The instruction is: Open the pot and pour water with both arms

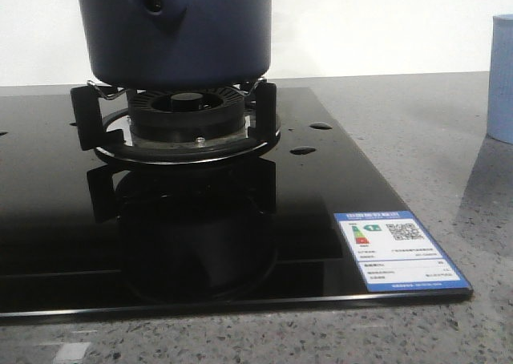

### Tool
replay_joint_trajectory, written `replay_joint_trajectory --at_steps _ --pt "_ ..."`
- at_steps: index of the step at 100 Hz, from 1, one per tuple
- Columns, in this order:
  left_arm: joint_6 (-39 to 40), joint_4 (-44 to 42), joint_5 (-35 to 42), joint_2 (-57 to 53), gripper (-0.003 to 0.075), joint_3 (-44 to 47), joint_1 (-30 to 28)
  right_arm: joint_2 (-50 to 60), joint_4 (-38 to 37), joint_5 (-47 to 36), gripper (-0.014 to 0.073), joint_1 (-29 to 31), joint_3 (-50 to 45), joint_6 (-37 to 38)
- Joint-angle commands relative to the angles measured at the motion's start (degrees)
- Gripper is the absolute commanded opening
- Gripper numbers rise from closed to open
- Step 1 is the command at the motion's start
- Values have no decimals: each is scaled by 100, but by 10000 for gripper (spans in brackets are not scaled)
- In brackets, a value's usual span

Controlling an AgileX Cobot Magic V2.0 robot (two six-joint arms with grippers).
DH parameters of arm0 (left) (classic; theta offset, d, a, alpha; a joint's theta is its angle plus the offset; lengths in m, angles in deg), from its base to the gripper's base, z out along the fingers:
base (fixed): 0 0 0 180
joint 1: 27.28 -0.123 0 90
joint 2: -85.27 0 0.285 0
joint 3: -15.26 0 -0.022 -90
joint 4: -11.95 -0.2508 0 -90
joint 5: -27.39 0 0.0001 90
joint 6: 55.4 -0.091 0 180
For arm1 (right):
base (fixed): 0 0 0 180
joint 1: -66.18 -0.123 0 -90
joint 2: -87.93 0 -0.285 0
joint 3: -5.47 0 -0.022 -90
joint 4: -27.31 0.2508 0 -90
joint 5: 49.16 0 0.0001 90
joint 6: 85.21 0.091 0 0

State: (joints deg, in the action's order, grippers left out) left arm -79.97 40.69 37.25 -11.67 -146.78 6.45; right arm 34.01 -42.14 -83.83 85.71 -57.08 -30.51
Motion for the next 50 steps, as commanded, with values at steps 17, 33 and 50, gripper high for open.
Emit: replay_joint_trajectory --at_steps 17,33,50 --pt "8 -34 -70 -1274 244 -207 -947 56 455 -908 305 -198 282 8" --pt "-2 -512 -807 -1834 -20 -207 -1626 56 556 -1758 -62 -208 693 43" --pt "-2 -625 -1180 -2383 -20 -193 -2128 56 603 -877 -48 -219 1626 2072"
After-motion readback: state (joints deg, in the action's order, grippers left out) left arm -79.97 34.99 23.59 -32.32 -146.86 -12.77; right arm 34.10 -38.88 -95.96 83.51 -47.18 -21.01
